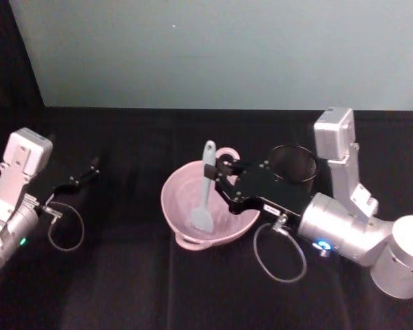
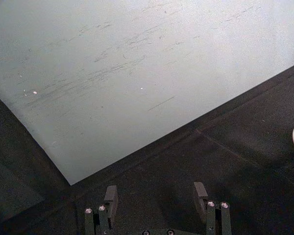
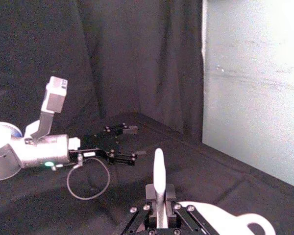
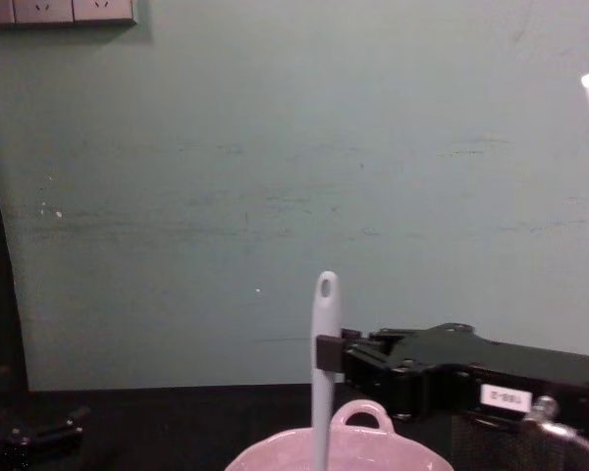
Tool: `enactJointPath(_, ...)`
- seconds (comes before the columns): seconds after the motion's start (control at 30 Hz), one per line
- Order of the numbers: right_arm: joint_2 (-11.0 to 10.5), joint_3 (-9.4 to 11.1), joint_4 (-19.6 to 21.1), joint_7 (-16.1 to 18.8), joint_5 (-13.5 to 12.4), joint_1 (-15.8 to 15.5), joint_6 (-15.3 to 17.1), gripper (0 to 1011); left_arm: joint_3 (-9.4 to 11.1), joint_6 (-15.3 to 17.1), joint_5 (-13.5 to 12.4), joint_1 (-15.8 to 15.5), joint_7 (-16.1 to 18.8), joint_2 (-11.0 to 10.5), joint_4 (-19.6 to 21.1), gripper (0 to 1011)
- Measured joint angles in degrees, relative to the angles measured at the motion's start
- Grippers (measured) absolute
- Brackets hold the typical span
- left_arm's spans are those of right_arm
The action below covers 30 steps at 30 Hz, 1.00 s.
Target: Use the one hand to pick up the spoon and stir the clear water in the bowl.
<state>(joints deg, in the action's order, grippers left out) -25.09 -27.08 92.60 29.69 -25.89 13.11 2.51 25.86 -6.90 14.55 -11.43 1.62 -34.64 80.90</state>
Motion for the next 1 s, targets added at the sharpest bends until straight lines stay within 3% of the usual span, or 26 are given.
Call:
enactJointPath(0.3, 4.88, -1.60, -6.35, -3.02, 2.98, 4.11, -3.09, 110, 0.00, 0.00, 0.00, 0.00, 0.00, 0.00, 0.00, 1011)
enactJointPath(0.47, 6.54, -1.12, -10.53, -6.07, 7.04, 6.18, -6.08, 110, 0.00, 0.00, 0.00, 0.00, 0.00, 0.00, 0.00, 1011)
enactJointPath(0.6, 6.32, 0.04, -11.63, -7.19, 8.70, 6.53, -6.81, 110, 0.00, 0.00, 0.00, 0.00, 0.00, 0.00, 0.00, 1011)
enactJointPath(0.73, 4.84, 1.59, -10.24, -7.13, 8.96, 5.41, -6.00, 110, 0.00, 0.00, 0.00, 0.00, 0.00, 0.00, 0.00, 1011)
enactJointPath(1.0, 1.62, 4.16, -3.09, -4.76, 5.76, 0.19, -2.39, 110, 0.00, 0.00, 0.00, 0.00, 0.00, 0.00, 0.00, 1011)
